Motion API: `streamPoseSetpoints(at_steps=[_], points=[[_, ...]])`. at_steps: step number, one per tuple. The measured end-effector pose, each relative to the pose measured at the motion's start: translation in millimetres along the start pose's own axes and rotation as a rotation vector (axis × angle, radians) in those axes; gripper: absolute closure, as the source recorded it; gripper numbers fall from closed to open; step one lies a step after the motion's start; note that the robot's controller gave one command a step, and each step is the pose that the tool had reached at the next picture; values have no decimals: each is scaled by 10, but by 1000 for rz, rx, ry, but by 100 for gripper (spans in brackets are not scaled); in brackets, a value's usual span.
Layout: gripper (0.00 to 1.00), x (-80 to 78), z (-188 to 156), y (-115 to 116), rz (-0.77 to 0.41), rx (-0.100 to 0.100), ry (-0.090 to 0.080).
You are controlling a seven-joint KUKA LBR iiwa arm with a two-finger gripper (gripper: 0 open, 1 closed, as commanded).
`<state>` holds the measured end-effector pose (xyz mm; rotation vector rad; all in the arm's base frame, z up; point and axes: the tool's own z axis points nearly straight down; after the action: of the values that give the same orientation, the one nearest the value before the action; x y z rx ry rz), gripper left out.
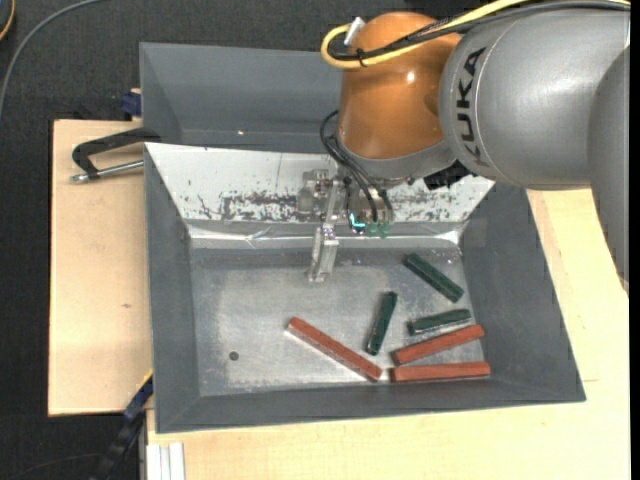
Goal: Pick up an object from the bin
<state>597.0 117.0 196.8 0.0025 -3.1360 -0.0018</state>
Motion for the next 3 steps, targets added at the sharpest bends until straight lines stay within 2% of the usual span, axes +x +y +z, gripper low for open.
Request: streamPoseSetpoints(at_steps=[1, 2, 3], points=[[0, 821, 745, -405, -148, 2, 3], [0, 1034, 1285, -199, 106, 0, 0], [100, 1024, 1272, -207, 107, 0, -3]])
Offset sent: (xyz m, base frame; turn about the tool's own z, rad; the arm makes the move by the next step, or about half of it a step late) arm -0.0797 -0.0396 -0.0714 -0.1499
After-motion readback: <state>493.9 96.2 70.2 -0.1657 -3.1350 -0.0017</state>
